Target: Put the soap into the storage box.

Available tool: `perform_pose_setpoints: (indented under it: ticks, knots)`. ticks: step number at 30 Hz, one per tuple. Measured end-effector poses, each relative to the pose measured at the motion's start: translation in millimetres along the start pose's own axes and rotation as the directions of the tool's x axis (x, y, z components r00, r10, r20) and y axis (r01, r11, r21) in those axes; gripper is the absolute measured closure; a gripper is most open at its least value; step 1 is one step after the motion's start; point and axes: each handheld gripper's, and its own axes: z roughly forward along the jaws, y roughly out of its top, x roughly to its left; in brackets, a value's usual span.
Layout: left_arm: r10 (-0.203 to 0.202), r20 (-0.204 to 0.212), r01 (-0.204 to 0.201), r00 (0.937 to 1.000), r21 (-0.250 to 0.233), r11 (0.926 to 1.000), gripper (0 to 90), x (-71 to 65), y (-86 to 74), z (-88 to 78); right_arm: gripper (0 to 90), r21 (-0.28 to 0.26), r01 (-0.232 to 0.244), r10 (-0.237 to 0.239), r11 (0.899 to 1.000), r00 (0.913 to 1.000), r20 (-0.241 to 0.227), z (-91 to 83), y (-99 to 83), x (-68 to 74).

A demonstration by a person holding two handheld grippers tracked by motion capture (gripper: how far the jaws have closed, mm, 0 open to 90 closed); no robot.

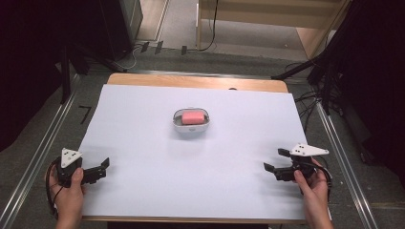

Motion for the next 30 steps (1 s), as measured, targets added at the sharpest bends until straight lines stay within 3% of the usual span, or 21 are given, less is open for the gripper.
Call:
perform_pose_setpoints:
  ticks: [3, 16, 21, 27, 30]
  knots:
    - [0.0, -0.005, 0.0, 1.0, 0.002, 1.0, 0.0, -0.5, 0.1, 0.0, 13.0, -0.01, -0.018, 0.018, 1.0, 0.9998, 0.008, -11.9, -12.6, -1.0]
    - [-0.001, -0.014, 0.001, 0.9999, -0.018, 0.9998, 0.0, -0.6, -0.8, -1.6, 12.9, -0.026, -0.032, 0.033, 0.999, 0.9981, 0.052, -51.3, -36.6, -5.2]
    - [-0.001, -0.034, 0.001, 0.9994, -0.026, 0.9997, 0.0, -1.7, -1.2, -2.3, 12.8, -0.061, -0.046, 0.049, 0.997, 0.9971, 0.058, -68.8, -54.5, -3.2]
    - [-0.002, -0.036, 0.0, 0.9993, -0.041, 0.9991, 0.0, -1.9, -1.9, -3.4, 12.7, -0.096, -0.033, 0.039, 0.995, 0.9968, 0.07, -72.3, -58.1, -0.3]
    - [0.001, -0.034, -0.001, 0.9994, -0.027, 0.9996, 0.0, -1.9, -1.2, -2.5, 13.4, -0.095, -0.009, 0.021, 0.995, 0.9913, 0.13, -69.7, -59.4, 4.3]
